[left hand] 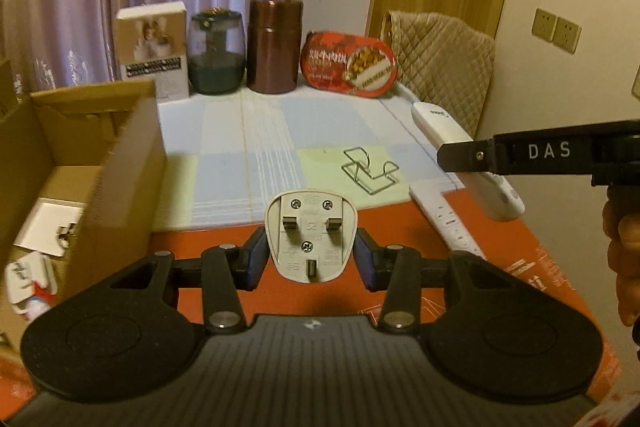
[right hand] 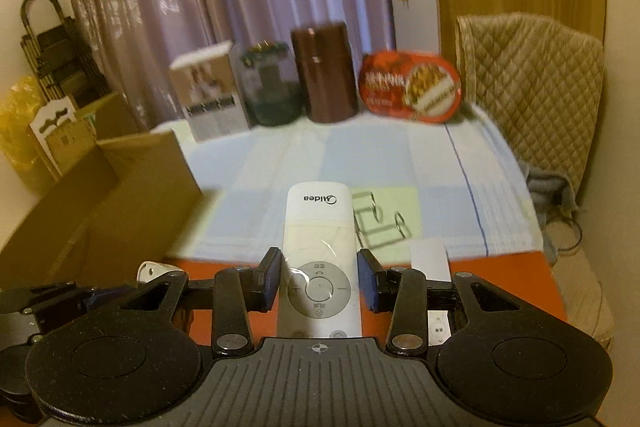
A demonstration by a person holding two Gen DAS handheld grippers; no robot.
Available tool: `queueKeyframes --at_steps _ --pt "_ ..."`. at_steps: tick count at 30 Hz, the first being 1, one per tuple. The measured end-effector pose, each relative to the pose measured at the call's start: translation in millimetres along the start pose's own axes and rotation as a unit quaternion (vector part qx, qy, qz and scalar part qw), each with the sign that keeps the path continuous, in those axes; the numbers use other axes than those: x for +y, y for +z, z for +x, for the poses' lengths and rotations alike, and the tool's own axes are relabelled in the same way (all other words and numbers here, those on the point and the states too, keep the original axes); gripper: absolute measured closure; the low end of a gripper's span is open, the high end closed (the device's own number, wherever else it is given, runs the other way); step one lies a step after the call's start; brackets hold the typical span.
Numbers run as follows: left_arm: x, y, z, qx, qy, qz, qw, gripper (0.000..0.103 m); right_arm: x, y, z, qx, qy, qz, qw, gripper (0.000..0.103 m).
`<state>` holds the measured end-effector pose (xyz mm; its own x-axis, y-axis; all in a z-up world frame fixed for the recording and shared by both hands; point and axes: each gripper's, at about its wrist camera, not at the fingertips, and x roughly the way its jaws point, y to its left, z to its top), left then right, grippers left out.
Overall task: Organize rigid objects
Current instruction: 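Carry the plug and Midea remote up and over the cardboard box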
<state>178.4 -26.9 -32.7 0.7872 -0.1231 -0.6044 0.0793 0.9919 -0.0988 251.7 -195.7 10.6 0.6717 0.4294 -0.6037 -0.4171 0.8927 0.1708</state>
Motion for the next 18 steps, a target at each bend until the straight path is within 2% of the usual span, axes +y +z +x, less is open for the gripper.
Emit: queueKeyframes --at_steps 9,18 --pt "19 7 -67 -0.017 0.015 -0.012 0.9997 0.063 44 -5 -57 -0.017 0.009 0.005 1.0 0.066" --pt "38 3 -112 -0.024 0.032 -0.023 0.999 0.063 66 -26 -86 -0.011 0.019 0.022 1.0 0.066"
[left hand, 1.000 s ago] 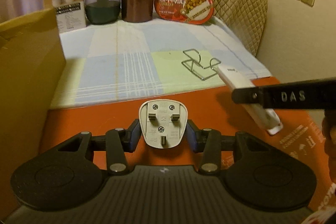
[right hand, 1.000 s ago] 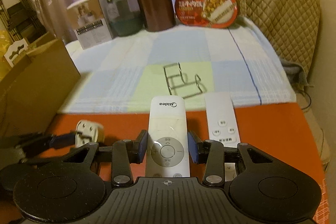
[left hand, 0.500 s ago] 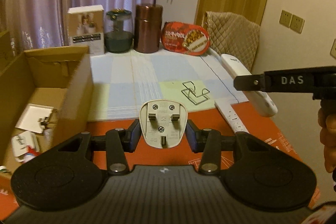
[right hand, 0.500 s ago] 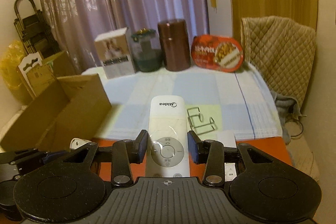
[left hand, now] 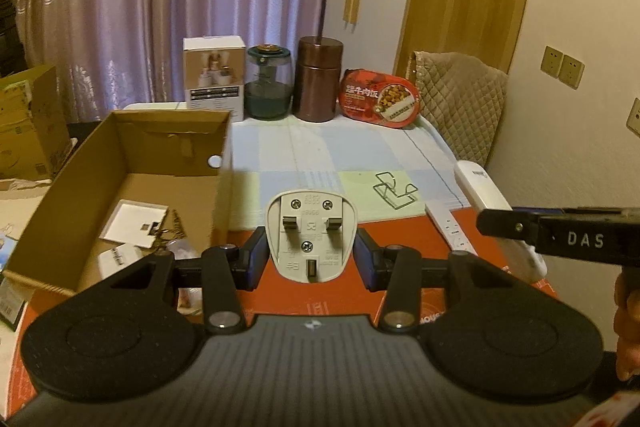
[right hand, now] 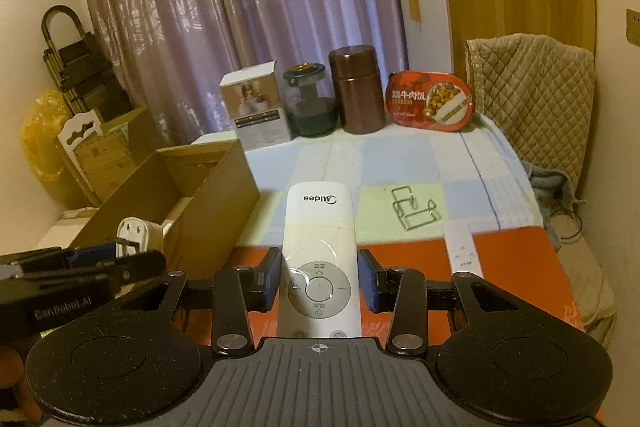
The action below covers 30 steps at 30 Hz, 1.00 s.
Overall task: Organize rigid objects
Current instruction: 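Carry the plug and Midea remote up and over the cardboard box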
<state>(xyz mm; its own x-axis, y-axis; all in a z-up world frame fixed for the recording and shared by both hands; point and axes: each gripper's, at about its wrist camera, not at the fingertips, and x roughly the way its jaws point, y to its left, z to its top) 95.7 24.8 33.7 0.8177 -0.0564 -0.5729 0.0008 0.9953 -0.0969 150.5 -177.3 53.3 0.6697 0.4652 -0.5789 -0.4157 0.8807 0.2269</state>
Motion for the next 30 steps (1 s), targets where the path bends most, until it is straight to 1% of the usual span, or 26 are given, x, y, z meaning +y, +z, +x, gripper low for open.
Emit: queueKeyframes --at_steps 7,15,30 --pt "12 -8 -22 0.002 0.008 -0.002 1.0 0.063 15 -6 -7 0.006 0.014 -0.004 1.0 0.066" --pt "25 -15 -38 0.004 0.016 -0.005 0.9998 0.063 37 -11 -9 0.009 0.028 -0.017 0.999 0.066" --pt "48 -15 -53 -0.001 0.033 -0.012 0.9994 0.063 66 -13 0 0.022 0.047 -0.036 0.998 0.066"
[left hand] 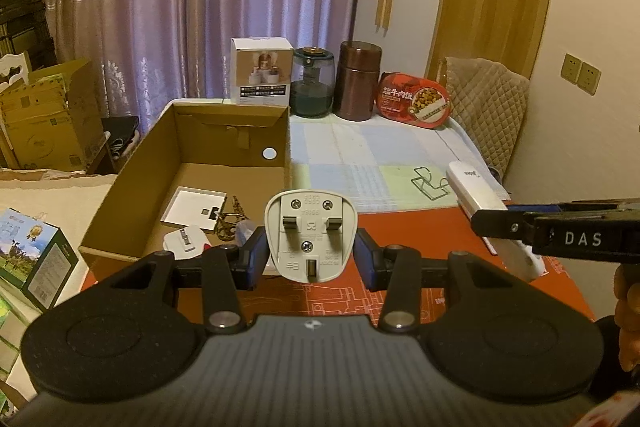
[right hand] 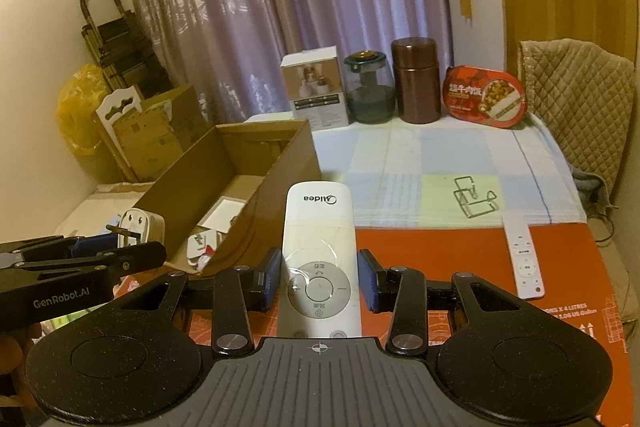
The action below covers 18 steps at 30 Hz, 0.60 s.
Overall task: Organize rigid objects
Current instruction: 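Carry the plug and Midea remote up and over the cardboard box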
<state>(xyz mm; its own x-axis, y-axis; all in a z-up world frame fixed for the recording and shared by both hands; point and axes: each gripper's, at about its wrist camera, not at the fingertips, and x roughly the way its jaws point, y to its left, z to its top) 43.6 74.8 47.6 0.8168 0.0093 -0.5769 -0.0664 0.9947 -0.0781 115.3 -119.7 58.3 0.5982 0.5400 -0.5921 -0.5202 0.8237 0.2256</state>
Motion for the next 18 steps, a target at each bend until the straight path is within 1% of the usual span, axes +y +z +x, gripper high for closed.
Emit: queueKeyframes --at_steps 7,13,18 --pt "21 2 -2 -0.001 0.009 -0.007 0.9999 0.063 16 0 15 0.012 0.015 -0.009 1.0 0.066" --pt "57 6 -1 0.003 0.035 -0.008 0.9994 0.063 34 7 35 0.021 0.032 -0.017 0.999 0.066" --pt "89 16 6 0.007 0.049 -0.007 0.9988 0.063 51 17 58 0.028 0.051 -0.023 0.998 0.066"
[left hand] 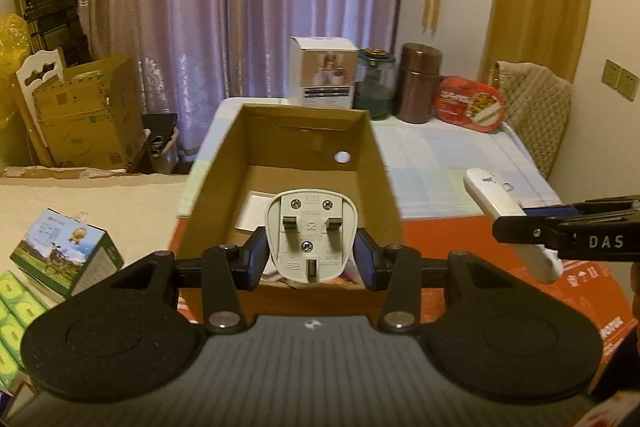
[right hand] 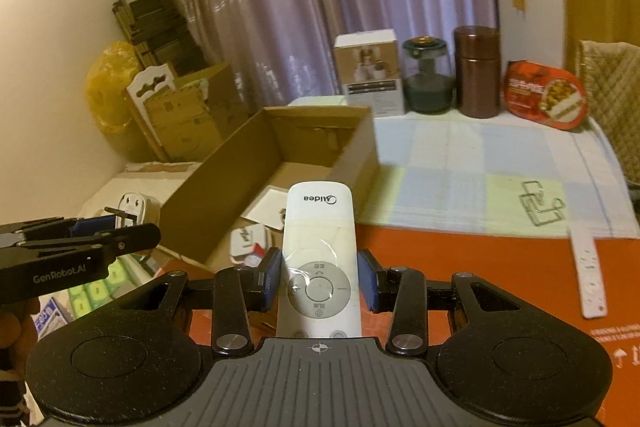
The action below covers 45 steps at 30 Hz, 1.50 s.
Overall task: Organize rigid objects
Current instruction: 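Carry the plug and Midea remote up and over the cardboard box, then open the right tool to drop the remote while the left tool releases the plug into the box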
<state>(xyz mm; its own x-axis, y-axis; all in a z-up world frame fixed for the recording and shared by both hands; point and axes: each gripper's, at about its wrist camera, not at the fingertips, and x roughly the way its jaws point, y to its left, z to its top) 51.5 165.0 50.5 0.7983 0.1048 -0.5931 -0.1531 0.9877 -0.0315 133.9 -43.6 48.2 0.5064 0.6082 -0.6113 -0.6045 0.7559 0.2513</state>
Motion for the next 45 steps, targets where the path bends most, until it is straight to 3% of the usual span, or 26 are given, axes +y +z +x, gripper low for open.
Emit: queueKeyframes --at_steps 11,26,32,35,45 --pt "45 13 54 0.029 0.013 0.011 0.9994 0.063 23 28 70 0.019 0.029 0.014 0.999 0.066" --pt "57 4 124 0.071 0.009 0.042 0.9966 0.063 28 27 145 0.062 0.048 0.019 0.997 0.066" --pt "59 0 134 0.081 0.004 0.042 0.9958 0.062 30 22 155 0.07 0.048 0.018 0.996 0.066" --pt "60 0 131 0.073 0.014 0.041 0.9964 0.049 30 21 157 0.071 0.048 0.016 0.996 0.066" --pt "64 11 106 0.049 0.017 0.025 0.9983 0.049 32 19 153 0.071 0.045 0.016 0.996 0.065"
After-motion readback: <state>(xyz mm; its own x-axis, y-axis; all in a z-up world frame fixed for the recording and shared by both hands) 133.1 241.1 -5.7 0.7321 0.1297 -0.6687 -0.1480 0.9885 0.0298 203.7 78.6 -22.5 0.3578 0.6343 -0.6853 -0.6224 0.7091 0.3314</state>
